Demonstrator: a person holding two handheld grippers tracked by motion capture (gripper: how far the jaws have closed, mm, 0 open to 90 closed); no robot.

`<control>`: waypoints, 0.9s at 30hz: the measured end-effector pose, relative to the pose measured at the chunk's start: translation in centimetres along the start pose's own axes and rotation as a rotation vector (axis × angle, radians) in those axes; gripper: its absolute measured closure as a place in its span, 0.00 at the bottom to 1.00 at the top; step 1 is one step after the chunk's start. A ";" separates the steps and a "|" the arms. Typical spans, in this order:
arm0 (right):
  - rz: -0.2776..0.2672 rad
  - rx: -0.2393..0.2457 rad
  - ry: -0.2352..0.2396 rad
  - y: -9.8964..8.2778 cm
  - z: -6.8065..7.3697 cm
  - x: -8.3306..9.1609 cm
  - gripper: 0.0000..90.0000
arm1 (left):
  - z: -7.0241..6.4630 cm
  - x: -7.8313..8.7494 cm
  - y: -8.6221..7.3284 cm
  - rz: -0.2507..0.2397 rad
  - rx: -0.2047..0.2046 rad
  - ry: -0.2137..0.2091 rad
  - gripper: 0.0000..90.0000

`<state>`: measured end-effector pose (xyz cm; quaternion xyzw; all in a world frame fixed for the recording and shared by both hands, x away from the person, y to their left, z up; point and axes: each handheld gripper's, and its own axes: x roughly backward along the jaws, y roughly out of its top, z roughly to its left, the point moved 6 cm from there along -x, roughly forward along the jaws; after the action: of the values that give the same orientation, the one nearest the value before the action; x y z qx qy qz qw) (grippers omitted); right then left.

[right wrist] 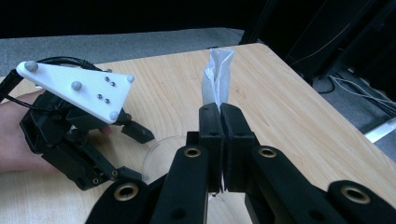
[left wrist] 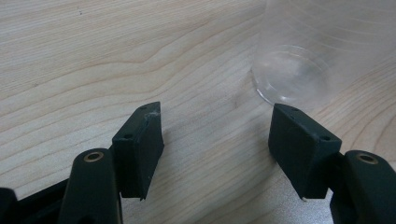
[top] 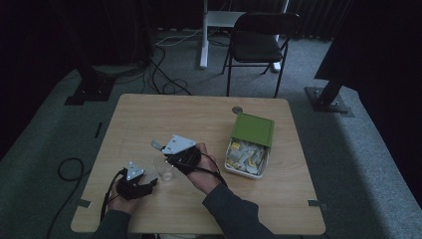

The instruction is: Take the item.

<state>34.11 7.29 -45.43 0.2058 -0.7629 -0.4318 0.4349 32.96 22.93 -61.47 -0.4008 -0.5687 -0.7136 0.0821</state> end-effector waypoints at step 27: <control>0.064 -0.017 0.037 -2.8 1.0 -2.6 0.98 | 0.0 0.0 0.0 0.000 -0.003 0.000 0.40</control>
<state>34.49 8.03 -49.28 0.1853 -0.7572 -0.4203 0.4644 32.94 22.93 -61.47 -0.4008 -0.5677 -0.7144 0.0816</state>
